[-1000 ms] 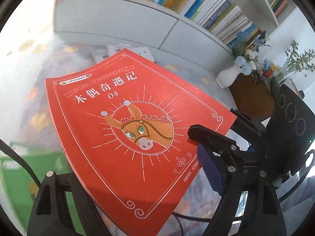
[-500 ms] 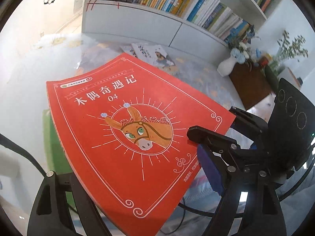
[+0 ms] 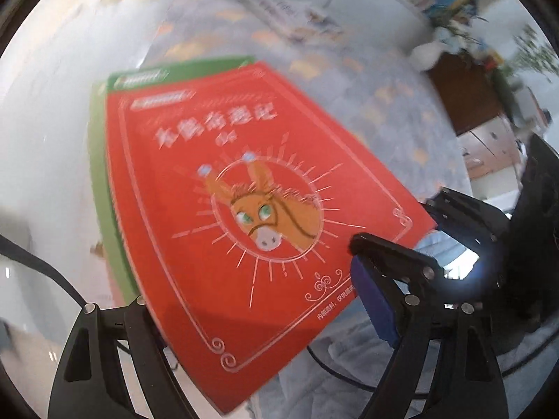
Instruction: Organize books
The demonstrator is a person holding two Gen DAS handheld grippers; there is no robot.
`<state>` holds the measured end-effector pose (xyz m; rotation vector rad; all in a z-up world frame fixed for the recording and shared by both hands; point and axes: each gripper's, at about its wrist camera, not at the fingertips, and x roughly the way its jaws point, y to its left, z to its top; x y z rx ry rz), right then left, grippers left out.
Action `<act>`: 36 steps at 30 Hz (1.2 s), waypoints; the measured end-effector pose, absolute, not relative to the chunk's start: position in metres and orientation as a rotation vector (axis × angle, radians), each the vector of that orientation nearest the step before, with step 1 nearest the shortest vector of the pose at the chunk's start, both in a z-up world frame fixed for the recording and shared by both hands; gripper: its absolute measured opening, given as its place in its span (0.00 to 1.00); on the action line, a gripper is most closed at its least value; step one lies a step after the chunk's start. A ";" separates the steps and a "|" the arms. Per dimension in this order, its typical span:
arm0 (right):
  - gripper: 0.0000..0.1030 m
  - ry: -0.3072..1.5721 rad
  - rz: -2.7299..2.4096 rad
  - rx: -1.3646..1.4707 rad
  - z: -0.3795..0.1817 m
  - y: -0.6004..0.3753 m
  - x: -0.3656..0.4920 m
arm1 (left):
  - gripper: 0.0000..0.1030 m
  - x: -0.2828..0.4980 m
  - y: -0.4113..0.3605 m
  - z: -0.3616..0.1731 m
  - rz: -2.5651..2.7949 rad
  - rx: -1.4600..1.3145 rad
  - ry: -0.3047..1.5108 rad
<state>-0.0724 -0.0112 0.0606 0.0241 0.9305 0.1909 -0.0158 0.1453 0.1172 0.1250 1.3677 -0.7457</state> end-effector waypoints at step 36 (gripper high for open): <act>1.00 0.235 -0.043 -0.049 0.364 -0.228 -0.092 | 0.99 0.086 0.035 0.331 -0.623 -0.419 0.508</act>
